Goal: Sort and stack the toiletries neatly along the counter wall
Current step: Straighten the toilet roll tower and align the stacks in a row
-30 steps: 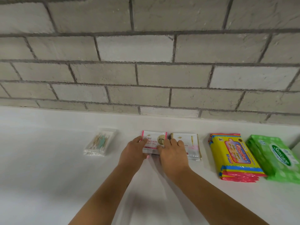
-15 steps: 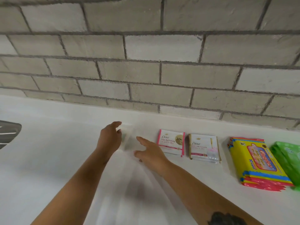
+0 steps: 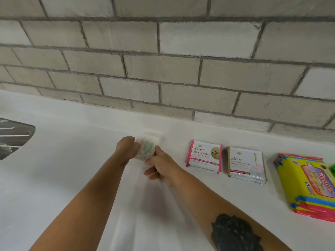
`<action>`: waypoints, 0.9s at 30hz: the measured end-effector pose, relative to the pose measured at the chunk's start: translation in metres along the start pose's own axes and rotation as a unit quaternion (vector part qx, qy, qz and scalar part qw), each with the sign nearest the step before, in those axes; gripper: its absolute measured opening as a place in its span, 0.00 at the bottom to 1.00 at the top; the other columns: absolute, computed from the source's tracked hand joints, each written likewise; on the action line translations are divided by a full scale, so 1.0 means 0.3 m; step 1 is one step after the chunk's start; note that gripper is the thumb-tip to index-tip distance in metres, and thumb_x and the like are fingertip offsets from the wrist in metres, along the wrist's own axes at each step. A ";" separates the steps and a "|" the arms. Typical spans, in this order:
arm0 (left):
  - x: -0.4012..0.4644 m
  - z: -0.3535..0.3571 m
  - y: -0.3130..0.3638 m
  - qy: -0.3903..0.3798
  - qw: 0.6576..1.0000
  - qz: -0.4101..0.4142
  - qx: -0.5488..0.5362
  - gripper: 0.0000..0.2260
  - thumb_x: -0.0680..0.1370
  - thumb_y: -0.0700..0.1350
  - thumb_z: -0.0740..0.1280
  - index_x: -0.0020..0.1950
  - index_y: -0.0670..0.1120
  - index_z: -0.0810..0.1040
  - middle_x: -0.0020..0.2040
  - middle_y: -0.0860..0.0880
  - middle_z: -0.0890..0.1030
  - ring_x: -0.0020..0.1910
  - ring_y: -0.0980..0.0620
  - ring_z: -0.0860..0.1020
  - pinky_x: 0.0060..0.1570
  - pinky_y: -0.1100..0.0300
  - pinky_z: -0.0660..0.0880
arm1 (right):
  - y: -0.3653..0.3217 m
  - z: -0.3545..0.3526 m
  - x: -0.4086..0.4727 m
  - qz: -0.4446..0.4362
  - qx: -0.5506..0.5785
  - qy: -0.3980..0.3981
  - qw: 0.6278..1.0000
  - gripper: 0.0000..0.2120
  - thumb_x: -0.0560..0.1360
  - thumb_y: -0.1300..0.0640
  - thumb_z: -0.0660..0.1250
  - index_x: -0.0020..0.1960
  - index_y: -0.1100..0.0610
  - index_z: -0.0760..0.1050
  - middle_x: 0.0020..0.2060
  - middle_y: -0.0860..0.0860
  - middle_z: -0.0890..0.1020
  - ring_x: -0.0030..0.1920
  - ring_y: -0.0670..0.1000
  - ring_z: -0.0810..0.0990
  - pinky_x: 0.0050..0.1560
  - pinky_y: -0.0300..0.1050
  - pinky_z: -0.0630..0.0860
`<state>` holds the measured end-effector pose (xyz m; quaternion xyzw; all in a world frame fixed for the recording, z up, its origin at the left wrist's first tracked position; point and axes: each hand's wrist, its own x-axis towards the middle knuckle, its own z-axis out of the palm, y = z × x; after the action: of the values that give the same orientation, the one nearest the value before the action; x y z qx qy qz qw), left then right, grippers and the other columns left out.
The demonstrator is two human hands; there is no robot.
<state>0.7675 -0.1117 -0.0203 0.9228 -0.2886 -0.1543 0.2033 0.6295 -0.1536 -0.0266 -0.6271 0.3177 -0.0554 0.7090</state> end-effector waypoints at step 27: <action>-0.279 0.072 0.033 -0.022 0.997 0.071 -0.023 0.13 0.80 0.45 0.59 0.35 0.46 0.68 0.38 0.45 0.76 0.51 0.41 0.77 0.41 0.60 0.64 | 0.138 -0.090 -0.218 -0.028 0.010 -0.002 1.000 0.18 0.75 0.65 0.61 0.62 0.51 0.70 0.44 0.56 0.79 0.30 0.49 0.78 0.32 0.42 0.74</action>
<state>0.6885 -0.0754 -0.0205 0.8912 -0.3544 -0.1663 0.2290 0.5505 -0.1368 -0.0403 -0.6285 0.2979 -0.0777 0.7143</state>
